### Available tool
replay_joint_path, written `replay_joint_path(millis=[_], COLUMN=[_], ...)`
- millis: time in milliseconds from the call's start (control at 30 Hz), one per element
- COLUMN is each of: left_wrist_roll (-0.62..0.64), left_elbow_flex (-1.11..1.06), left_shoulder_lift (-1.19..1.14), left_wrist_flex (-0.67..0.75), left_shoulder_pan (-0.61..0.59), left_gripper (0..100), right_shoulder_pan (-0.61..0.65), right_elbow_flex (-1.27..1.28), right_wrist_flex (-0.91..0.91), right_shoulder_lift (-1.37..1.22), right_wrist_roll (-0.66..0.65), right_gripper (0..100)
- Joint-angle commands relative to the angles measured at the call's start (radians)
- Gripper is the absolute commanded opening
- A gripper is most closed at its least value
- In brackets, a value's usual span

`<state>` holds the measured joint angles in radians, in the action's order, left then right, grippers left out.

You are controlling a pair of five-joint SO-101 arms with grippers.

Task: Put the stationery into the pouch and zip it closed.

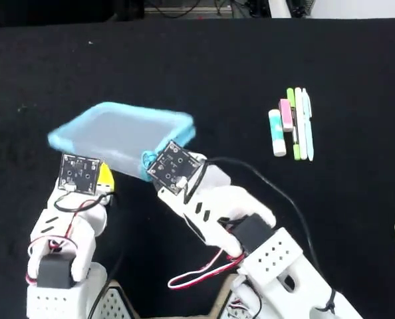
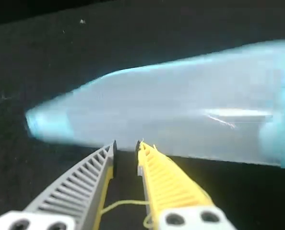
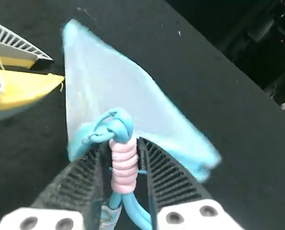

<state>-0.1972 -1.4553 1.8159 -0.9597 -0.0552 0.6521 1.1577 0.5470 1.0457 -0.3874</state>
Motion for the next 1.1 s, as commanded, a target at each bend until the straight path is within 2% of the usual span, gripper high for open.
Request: replay_joint_path(millis=[0,133,267,367,533,600,733,833,967,1067], left_wrist_roll=[-0.006,-0.002,0.000,0.002,0.008,0.049,0.084,0.091,0.133,0.135], left_elbow_flex=[0.189,0.216,0.088,0.035,0.102,0.088,0.008,-0.015,0.077,0.188], left_shoulder_lift=[0.008,0.003,0.003,0.006,0.008,0.008,0.008,0.008,0.003,0.002], left_wrist_flex=[-0.101,-0.095,-0.023,-0.012,-0.069,-0.064,0.023,0.055,-0.046,-0.169], left_shoulder_pan=[0.041,0.059,0.131,0.130,-0.005,-0.044,-0.054,-0.053,-0.053,-0.053], left_gripper=[10,10,10,10,10,10,10,10,10,13], right_shoulder_pan=[-0.015,-0.015,0.020,0.060,0.072,0.063,0.026,0.034,0.074,0.080], right_elbow_flex=[0.033,0.068,0.059,0.054,0.030,0.035,0.050,0.028,-0.035,-0.038], right_wrist_flex=[-0.097,-0.146,-0.149,-0.150,-0.150,-0.144,-0.112,-0.023,0.072,0.057], right_shoulder_lift=[0.033,0.033,0.033,0.033,0.031,0.031,0.030,0.027,0.025,0.025], right_wrist_roll=[0.011,0.011,0.068,0.095,0.094,0.094,0.094,0.092,0.092,0.092], right_gripper=[1.1,1.1,1.1,1.1,1.1,1.1,1.1,1.1,1.1,1.1])
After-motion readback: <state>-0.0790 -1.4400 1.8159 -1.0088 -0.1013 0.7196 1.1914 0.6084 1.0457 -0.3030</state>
